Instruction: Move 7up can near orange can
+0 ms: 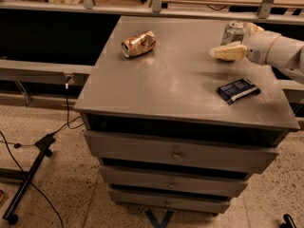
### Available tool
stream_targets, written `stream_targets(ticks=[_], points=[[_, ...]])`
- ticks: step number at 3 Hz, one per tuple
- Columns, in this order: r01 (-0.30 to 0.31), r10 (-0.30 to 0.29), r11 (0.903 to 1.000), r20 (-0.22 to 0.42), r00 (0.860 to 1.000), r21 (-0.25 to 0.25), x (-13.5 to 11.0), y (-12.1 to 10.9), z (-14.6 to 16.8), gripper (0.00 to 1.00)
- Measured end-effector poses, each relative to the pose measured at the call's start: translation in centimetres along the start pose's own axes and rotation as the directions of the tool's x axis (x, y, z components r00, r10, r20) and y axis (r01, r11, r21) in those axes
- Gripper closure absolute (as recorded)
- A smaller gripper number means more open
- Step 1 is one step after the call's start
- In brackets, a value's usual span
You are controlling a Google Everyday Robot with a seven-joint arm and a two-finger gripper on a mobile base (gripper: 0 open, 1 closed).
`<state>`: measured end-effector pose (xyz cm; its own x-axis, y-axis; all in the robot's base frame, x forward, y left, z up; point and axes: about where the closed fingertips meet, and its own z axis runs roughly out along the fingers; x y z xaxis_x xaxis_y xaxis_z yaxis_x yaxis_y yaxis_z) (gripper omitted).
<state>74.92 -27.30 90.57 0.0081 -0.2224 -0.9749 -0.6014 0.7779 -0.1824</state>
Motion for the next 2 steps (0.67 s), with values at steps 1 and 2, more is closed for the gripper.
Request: stream_targets(ticks=[1, 2], points=[[-0.001, 0.001, 1.0, 0.001, 1.0, -0.005, 0.01, 0.19, 0.22, 0.18], [-0.001, 0.001, 0.9999, 0.002, 1.0, -0.011, 0.0, 0.46, 0.56, 0.49]])
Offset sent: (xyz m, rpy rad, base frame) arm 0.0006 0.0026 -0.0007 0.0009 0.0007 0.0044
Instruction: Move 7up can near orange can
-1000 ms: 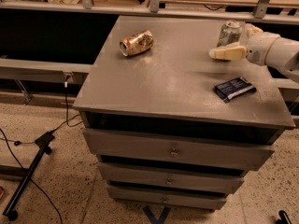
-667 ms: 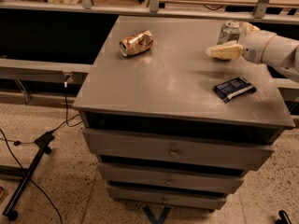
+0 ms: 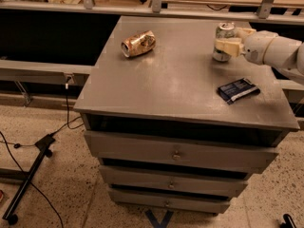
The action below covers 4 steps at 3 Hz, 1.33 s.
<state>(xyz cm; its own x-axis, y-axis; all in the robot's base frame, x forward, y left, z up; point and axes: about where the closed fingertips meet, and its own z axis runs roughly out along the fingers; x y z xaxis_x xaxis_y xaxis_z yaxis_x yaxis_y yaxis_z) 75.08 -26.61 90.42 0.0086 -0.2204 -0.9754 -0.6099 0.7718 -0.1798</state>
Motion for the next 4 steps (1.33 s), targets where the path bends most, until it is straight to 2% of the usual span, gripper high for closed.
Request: stream_targets(ticks=[1, 2, 3, 4], points=[[0.0, 0.0, 1.0, 0.001, 1.0, -0.004, 0.0, 0.2, 0.3, 0.72], [-0.026, 0.026, 0.9997, 0.003, 1.0, -0.003, -0.2, 0.2, 0.3, 0.96], [-0.126, 0.126, 0.992, 0.013, 0.992, -0.006, -1.7, 0.1, 0.3, 1.0], [-0.227, 0.228, 0.9731, 0.03, 0.973, -0.037, -4.1, 0.8, 0.7, 1.0]])
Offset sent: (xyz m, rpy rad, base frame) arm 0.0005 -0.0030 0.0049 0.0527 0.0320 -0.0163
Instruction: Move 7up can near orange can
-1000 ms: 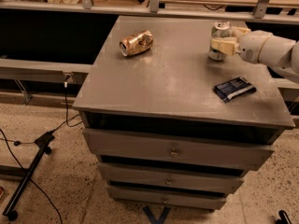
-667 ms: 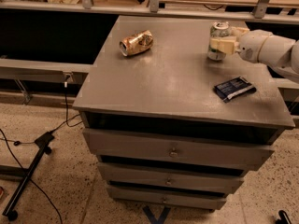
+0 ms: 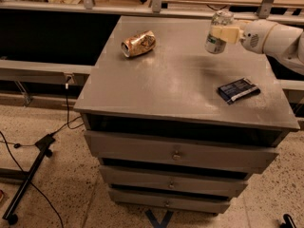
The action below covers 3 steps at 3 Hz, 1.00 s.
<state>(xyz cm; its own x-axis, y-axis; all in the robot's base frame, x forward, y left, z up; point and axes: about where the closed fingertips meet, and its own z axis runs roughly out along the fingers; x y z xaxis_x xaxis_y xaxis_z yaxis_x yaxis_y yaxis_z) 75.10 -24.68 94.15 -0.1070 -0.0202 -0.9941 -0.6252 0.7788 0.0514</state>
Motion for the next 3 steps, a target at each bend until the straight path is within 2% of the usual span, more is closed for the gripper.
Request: stream_targets(ticks=[1, 2, 3], points=[[-0.047, 0.047, 0.9983, -0.002, 0.999, -0.036, -0.7, 1.6, 1.1, 1.0], [-0.057, 0.058, 0.9959, 0.011, 0.998, -0.071, -0.8, 3.4, 2.4, 1.0], [-0.03, 0.033, 0.9926, 0.025, 0.999, -0.118, 0.0, 5.8, 4.3, 1.0]])
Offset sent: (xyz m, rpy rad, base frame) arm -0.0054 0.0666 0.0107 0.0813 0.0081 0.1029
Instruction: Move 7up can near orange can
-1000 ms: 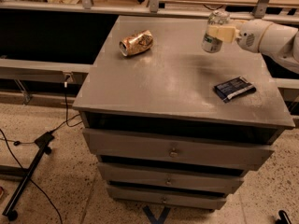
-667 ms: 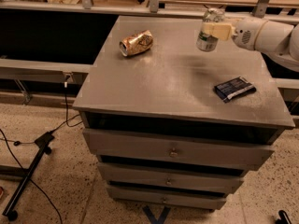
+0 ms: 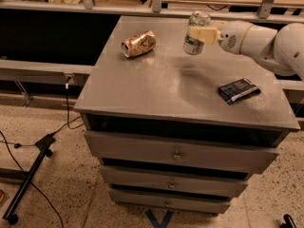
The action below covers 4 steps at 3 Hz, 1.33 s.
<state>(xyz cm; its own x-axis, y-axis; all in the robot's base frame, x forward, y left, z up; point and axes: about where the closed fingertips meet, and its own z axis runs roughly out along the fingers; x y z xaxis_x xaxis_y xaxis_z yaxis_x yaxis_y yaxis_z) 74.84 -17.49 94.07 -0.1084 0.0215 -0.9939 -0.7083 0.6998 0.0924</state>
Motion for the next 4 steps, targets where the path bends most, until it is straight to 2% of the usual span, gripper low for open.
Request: stream_targets(ticks=[2, 4], points=[[0.087, -0.088, 0.9959, -0.035, 0.996, -0.026, 0.8, 1.8, 2.8, 1.0], [0.125, -0.126, 0.9903, -0.026, 0.992, -0.062, 1.0, 2.8, 4.9, 1.0]])
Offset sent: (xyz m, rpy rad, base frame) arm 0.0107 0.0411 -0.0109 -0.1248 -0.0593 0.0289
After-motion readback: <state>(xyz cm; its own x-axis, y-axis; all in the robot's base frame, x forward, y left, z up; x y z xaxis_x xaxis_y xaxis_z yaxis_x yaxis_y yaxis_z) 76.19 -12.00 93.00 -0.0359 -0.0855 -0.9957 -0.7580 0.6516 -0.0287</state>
